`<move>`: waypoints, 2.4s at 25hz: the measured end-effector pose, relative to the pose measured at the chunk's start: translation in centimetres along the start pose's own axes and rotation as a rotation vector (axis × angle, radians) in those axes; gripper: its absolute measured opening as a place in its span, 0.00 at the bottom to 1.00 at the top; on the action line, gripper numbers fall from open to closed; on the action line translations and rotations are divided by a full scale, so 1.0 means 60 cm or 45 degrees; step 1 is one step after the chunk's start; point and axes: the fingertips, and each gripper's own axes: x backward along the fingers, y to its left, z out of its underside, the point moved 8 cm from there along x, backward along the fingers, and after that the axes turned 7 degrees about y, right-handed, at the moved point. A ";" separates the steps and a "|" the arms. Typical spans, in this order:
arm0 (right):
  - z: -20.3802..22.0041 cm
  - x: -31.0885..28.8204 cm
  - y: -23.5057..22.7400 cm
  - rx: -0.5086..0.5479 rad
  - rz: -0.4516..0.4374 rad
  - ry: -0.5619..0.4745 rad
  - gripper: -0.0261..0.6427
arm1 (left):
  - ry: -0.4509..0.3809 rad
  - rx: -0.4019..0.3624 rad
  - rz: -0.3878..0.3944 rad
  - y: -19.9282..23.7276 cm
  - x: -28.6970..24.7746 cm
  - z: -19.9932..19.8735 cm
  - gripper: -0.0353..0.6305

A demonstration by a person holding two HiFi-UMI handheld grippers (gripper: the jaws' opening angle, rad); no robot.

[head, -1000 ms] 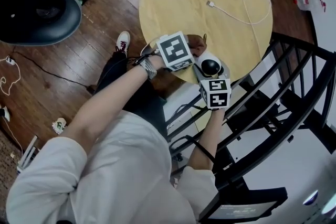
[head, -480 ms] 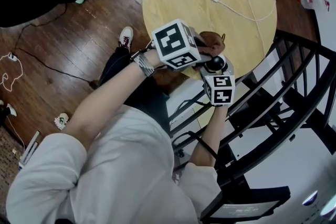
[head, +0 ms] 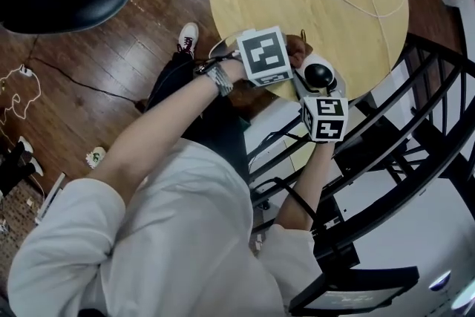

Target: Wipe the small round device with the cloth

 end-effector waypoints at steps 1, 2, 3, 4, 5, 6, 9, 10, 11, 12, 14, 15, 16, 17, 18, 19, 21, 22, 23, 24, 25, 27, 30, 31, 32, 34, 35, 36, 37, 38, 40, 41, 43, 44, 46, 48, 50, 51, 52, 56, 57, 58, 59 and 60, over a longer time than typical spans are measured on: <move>-0.001 0.000 0.000 -0.001 0.002 -0.008 0.56 | 0.023 0.006 -0.008 0.003 -0.005 0.002 0.15; -0.001 -0.002 -0.001 -0.004 0.002 -0.016 0.56 | 0.041 0.010 -0.017 0.007 -0.008 0.002 0.15; -0.001 -0.004 -0.003 -0.009 0.001 -0.025 0.56 | 0.054 0.013 -0.024 0.011 -0.011 0.001 0.15; 0.000 -0.005 -0.004 -0.017 -0.001 -0.035 0.56 | 0.060 0.017 -0.027 0.014 -0.014 -0.001 0.15; 0.003 -0.007 -0.005 -0.023 -0.002 -0.046 0.56 | 0.062 0.024 -0.028 0.014 -0.017 -0.001 0.15; 0.007 -0.007 -0.004 -0.028 0.002 -0.054 0.56 | 0.064 0.033 -0.032 0.012 -0.020 0.000 0.15; 0.024 -0.015 0.004 -0.046 0.050 -0.077 0.56 | 0.079 0.023 -0.085 0.002 -0.033 0.010 0.15; 0.025 -0.022 0.006 -0.059 0.072 -0.086 0.56 | 0.080 0.011 -0.113 0.007 -0.033 0.013 0.15; 0.022 -0.030 0.007 -0.075 0.091 -0.096 0.56 | 0.073 0.007 -0.140 0.015 -0.032 0.016 0.15; 0.020 -0.037 0.009 -0.091 0.103 -0.102 0.56 | 0.059 0.018 -0.164 0.021 -0.029 0.021 0.15; 0.026 -0.045 0.014 -0.125 0.092 -0.099 0.56 | 0.020 0.071 -0.204 0.026 -0.026 0.033 0.15; 0.032 -0.047 0.015 -0.146 0.068 -0.096 0.56 | 0.007 0.095 -0.221 0.025 -0.027 0.038 0.15; 0.039 -0.047 0.015 -0.166 0.038 -0.094 0.56 | 0.001 0.113 -0.236 0.023 -0.029 0.042 0.15; 0.044 -0.046 0.014 -0.179 0.012 -0.088 0.56 | -0.001 0.125 -0.249 0.021 -0.031 0.044 0.15; 0.047 -0.044 0.013 -0.180 -0.002 -0.078 0.56 | -0.002 0.133 -0.263 0.021 -0.031 0.046 0.15; 0.048 -0.041 0.012 -0.176 -0.008 -0.068 0.56 | -0.003 0.140 -0.278 0.021 -0.029 0.047 0.15; 0.051 -0.030 0.010 -0.180 -0.010 -0.067 0.56 | -0.005 0.158 -0.303 0.022 -0.026 0.050 0.15; 0.054 -0.021 0.007 -0.193 -0.009 -0.074 0.56 | -0.008 0.169 -0.313 0.022 -0.025 0.051 0.15; 0.056 -0.011 0.003 -0.208 -0.004 -0.085 0.56 | -0.013 0.179 -0.323 0.023 -0.023 0.051 0.16; 0.057 -0.001 0.000 -0.222 0.008 -0.098 0.56 | -0.023 0.189 -0.335 0.023 -0.019 0.051 0.16; 0.057 0.010 -0.002 -0.236 0.023 -0.113 0.56 | -0.036 0.197 -0.343 0.024 -0.013 0.051 0.16; 0.054 0.033 -0.004 -0.266 0.061 -0.144 0.56 | -0.072 0.203 -0.347 0.024 0.006 0.048 0.16; 0.054 0.070 -0.004 -0.300 0.113 -0.155 0.56 | -0.128 0.162 -0.348 0.014 0.036 0.034 0.16; 0.054 0.081 -0.004 -0.307 0.131 -0.154 0.55 | -0.142 0.138 -0.348 0.011 0.046 0.030 0.16; 0.052 0.091 -0.005 -0.315 0.153 -0.158 0.53 | -0.154 0.113 -0.346 0.010 0.055 0.026 0.16; 0.045 0.110 -0.008 -0.339 0.208 -0.182 0.49 | -0.179 0.072 -0.341 0.010 0.074 0.019 0.16; 0.041 0.120 -0.009 -0.356 0.239 -0.196 0.45 | -0.194 0.058 -0.341 0.009 0.085 0.014 0.16; 0.039 0.132 -0.009 -0.376 0.270 -0.209 0.42 | -0.210 0.045 -0.340 0.007 0.096 0.008 0.16; 0.036 0.143 -0.008 -0.397 0.301 -0.221 0.41 | -0.222 0.029 -0.335 0.003 0.107 0.003 0.16; 0.034 0.155 -0.006 -0.419 0.334 -0.237 0.40 | -0.230 0.002 -0.329 -0.001 0.116 -0.003 0.16; 0.023 0.181 -0.004 -0.458 0.405 -0.287 0.34 | -0.228 -0.079 -0.319 -0.010 0.137 -0.016 0.16; 0.015 0.196 -0.003 -0.476 0.439 -0.318 0.32 | -0.223 -0.125 -0.317 -0.014 0.150 -0.023 0.16; 0.000 0.227 -0.003 -0.508 0.496 -0.381 0.31 | -0.220 -0.212 -0.310 -0.023 0.177 -0.041 0.16; -0.006 0.241 -0.005 -0.528 0.522 -0.409 0.31 | -0.223 -0.252 -0.304 -0.027 0.191 -0.052 0.16; -0.012 0.267 -0.006 -0.581 0.562 -0.458 0.31 | -0.233 -0.321 -0.290 -0.035 0.216 -0.075 0.16; -0.015 0.289 -0.002 -0.625 0.580 -0.509 0.26 | -0.245 -0.373 -0.282 -0.046 0.239 -0.095 0.16; -0.015 0.309 0.001 -0.652 0.599 -0.555 0.23 | -0.263 -0.434 -0.281 -0.060 0.253 -0.119 0.16; -0.014 0.319 0.003 -0.660 0.612 -0.569 0.22 | -0.276 -0.467 -0.282 -0.068 0.258 -0.131 0.16; -0.014 0.328 0.007 -0.666 0.625 -0.581 0.22 | -0.293 -0.500 -0.282 -0.076 0.261 -0.142 0.16; -0.019 0.359 0.033 -0.688 0.668 -0.687 0.18 | -0.370 -0.621 -0.253 -0.110 0.281 -0.162 0.16; -0.019 0.370 0.036 -0.688 0.675 -0.715 0.17 | -0.388 -0.637 -0.236 -0.120 0.285 -0.167 0.16; -0.017 0.384 0.036 -0.685 0.684 -0.737 0.17 | -0.409 -0.643 -0.217 -0.131 0.290 -0.174 0.16; -0.014 0.400 0.034 -0.683 0.698 -0.754 0.15 | -0.431 -0.643 -0.199 -0.141 0.296 -0.182 0.16; -0.013 0.415 0.032 -0.681 0.718 -0.770 0.14 | -0.452 -0.645 -0.182 -0.150 0.303 -0.189 0.16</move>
